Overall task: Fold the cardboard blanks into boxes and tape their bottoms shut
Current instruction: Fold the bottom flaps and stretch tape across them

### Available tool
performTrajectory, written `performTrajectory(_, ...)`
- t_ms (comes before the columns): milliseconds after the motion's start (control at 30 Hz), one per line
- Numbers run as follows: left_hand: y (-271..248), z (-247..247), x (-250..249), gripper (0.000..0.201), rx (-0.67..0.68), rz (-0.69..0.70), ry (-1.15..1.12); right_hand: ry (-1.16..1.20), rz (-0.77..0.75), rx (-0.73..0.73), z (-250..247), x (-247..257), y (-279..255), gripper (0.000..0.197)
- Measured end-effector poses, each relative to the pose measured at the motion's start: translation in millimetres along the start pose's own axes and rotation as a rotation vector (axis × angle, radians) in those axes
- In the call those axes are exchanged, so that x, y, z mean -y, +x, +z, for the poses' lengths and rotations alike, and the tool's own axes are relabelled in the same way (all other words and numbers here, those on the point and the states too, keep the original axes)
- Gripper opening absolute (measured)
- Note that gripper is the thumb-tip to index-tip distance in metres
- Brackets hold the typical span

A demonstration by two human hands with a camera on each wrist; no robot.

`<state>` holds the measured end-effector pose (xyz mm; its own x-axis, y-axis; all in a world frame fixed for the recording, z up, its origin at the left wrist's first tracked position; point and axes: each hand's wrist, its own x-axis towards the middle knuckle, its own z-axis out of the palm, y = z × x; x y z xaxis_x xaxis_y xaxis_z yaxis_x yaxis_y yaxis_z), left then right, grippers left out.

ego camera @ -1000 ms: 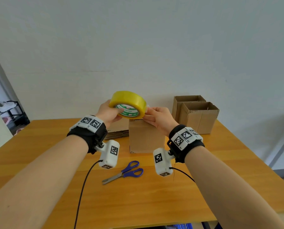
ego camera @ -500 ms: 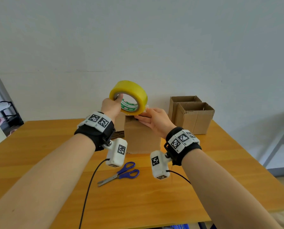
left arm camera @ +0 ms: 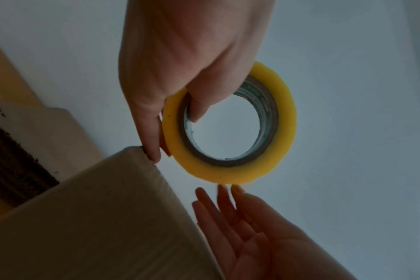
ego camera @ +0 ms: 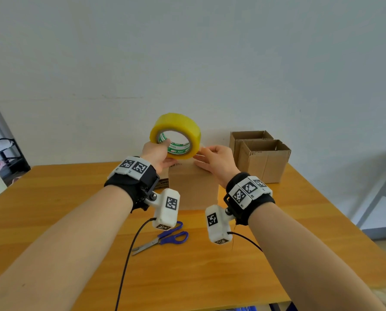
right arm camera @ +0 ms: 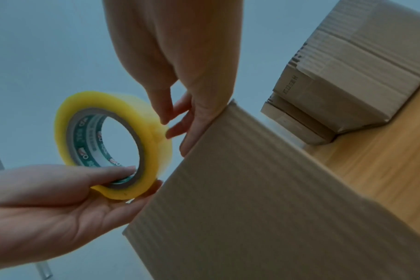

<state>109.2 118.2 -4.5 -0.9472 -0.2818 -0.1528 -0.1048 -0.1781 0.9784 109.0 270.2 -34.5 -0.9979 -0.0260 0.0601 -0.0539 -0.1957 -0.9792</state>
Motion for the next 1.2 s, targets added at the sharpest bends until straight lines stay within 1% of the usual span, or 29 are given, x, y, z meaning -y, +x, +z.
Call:
performTrajectory(67, 1, 2, 1, 0.038, -0.008, 0.012, 0.023, -0.043, -0.048, -0.020, -4, 1, 0, 0.018)
performTrajectory(200, 0, 6, -1, 0.037, -0.029, 0.037, 0.084, -0.015, -0.024, 0.013, -15, 14, -1, 0.017)
performTrajectory(267, 0, 5, 0, 0.034, -0.037, 0.042, 0.094, 0.004, 0.007, 0.027, -27, 22, -1, 0.018)
performTrajectory(367, 0, 6, 1, 0.032, -0.037, 0.054, 0.131, 0.007, 0.105, 0.051, -40, 28, -5, 0.011)
performTrajectory(467, 0, 10, 3, 0.030, -0.038, 0.064, 0.155, 0.151, 0.211, 0.015, -43, 27, -6, 0.006)
performTrajectory(567, -2, 10, 3, 0.025, -0.038, 0.074, 0.178, 0.157, 0.231, -0.016, -40, 23, -6, 0.008)
performTrajectory(633, -3, 10, 3, 0.021, -0.034, 0.082, 0.184, 0.165, 0.250, -0.047, -39, 21, -4, 0.013)
performTrajectory(733, -5, 12, 1, 0.020, -0.021, 0.105, 0.191, 0.209, 0.286, -0.088, -41, 19, 0, 0.029)
performTrajectory(867, -8, 13, -1, 0.020, 0.000, 0.153, 0.230, 0.205, 0.362, -0.111, -43, 22, 2, 0.034)
performTrajectory(1033, -8, 9, -3, 0.020, 0.042, 0.162, 0.227, 0.253, 0.440, -0.083, -47, 28, 4, 0.030)
performTrajectory(1100, -5, 6, -4, 0.018, 0.058, 0.159, 0.238, 0.262, 0.433, -0.073, -50, 27, 4, 0.026)
performTrajectory(1200, -3, 4, -3, 0.015, 0.046, 0.152, 0.218, 0.250, 0.377, -0.062, -53, 22, 4, 0.012)
